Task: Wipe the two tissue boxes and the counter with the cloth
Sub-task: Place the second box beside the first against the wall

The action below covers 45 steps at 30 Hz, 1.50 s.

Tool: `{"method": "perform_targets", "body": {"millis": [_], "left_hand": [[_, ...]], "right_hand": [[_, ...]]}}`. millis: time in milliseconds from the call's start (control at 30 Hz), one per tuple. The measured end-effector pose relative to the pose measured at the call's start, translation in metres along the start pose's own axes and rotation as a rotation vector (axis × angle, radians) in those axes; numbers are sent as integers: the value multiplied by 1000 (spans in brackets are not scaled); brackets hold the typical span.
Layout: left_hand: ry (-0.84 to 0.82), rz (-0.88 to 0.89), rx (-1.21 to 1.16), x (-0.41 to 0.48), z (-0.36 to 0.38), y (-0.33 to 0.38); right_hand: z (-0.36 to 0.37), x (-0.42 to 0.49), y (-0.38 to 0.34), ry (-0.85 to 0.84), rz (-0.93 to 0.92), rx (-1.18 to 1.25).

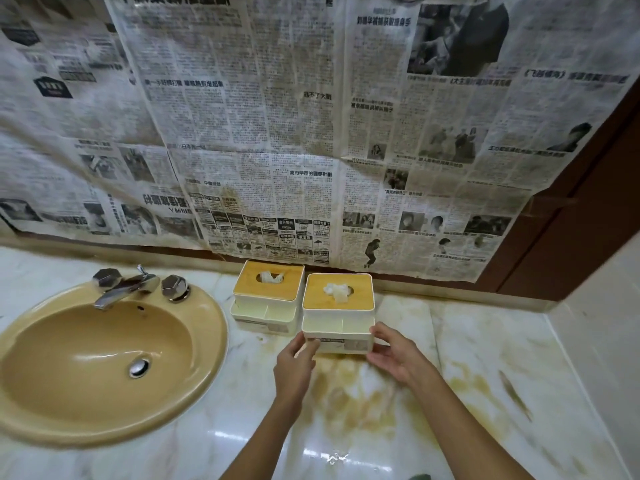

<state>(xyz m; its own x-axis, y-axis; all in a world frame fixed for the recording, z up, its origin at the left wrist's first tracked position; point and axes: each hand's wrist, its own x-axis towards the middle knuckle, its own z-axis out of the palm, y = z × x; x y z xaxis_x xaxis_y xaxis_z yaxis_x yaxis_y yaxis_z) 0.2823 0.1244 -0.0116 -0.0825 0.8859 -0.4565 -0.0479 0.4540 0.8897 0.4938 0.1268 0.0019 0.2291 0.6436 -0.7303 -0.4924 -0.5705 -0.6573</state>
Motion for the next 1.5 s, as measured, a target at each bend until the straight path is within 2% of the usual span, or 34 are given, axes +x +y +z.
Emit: {"method": "perform_targets", "body": {"millis": [200, 433, 700, 800, 900, 1000, 1167, 1300, 1367, 1500], "left_hand": [[8, 14, -23, 14, 7, 6], [-33, 5, -52, 22, 14, 11], [-21, -18, -114, 28, 13, 7], [33, -64, -163, 28, 11, 11], [120, -94, -99, 21, 7, 14], [99, -68, 24, 7, 4, 13], [-77, 66, 321, -29, 2, -4], [-251, 205, 643, -62, -2, -36], [-304, 247, 760, -73, -6, -52], [-402, 310, 961, -91, -7, -74]], "right_hand": [[16, 21, -5, -11, -19, 95], [37, 25, -1, 55, -76, 25], [43, 38, 8, 126, -87, 72], [43, 37, 9, 137, -87, 53], [41, 25, 10, 128, -108, -18], [35, 4, 14, 100, -166, -141], [2, -34, 39, 45, -280, -433], [-52, -81, 72, 12, -400, -1022], [-83, -101, 92, -12, -375, -1283], [-126, -120, 122, -60, -345, -1416]]}}
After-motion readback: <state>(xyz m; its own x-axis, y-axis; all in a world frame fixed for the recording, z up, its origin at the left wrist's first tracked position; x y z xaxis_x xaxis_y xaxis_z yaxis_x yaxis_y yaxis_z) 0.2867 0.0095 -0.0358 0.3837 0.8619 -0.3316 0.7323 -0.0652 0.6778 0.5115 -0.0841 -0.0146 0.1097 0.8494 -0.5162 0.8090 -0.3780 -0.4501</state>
